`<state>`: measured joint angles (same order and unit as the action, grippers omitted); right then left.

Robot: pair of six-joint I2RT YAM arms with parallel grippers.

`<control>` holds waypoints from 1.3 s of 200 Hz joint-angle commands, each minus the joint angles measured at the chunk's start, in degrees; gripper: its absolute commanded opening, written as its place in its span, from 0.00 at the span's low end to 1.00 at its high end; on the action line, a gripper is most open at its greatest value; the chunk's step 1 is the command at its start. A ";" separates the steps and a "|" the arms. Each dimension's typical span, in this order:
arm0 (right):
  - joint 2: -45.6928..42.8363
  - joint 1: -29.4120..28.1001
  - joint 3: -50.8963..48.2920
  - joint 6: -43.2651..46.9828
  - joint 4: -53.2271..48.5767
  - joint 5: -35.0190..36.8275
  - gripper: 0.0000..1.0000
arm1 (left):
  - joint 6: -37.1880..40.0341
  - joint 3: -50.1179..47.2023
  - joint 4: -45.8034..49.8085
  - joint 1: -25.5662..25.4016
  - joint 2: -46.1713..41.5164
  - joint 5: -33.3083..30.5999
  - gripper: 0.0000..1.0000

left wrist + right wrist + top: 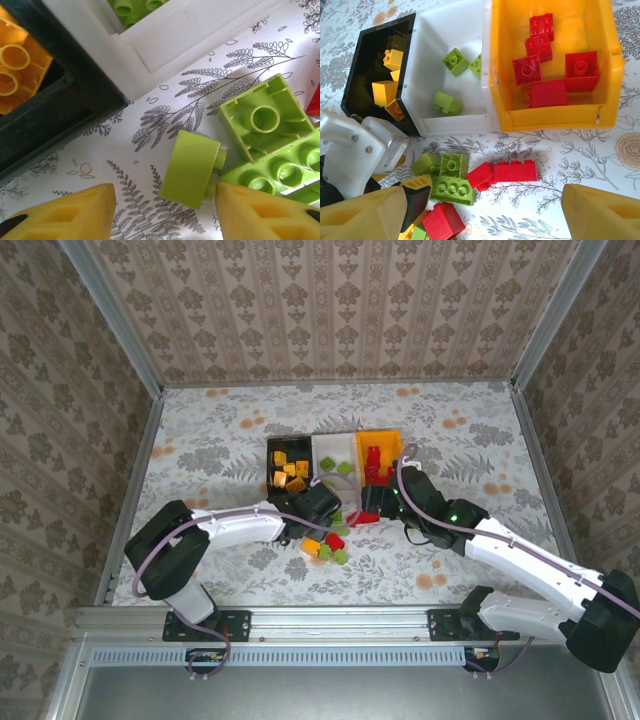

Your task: Sort the legos into containers by color

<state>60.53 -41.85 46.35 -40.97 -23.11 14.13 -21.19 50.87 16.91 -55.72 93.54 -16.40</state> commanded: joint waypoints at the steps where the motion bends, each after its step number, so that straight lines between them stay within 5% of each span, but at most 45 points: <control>1: -1.68 0.10 -0.29 -0.69 -2.46 2.29 0.83 | 1.86 2.53 -0.67 0.59 1.60 0.67 0.52; 92: -2.74 0.37 -0.46 -0.67 -2.84 3.02 0.83 | 0.86 1.21 -1.23 1.06 1.31 3.04 0.27; 195: -6.12 0.99 -1.77 -1.39 -3.72 3.66 0.83 | -2.77 2.57 6.22 -1.72 -15.43 4.20 0.18; 260: -6.13 1.19 -4.28 -1.83 -4.62 2.84 0.84 | -0.37 21.74 4.09 8.14 1.35 16.25 0.16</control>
<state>55.11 -41.04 43.38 -42.09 -25.56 16.16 -22.65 66.87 21.52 -50.15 88.16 -5.67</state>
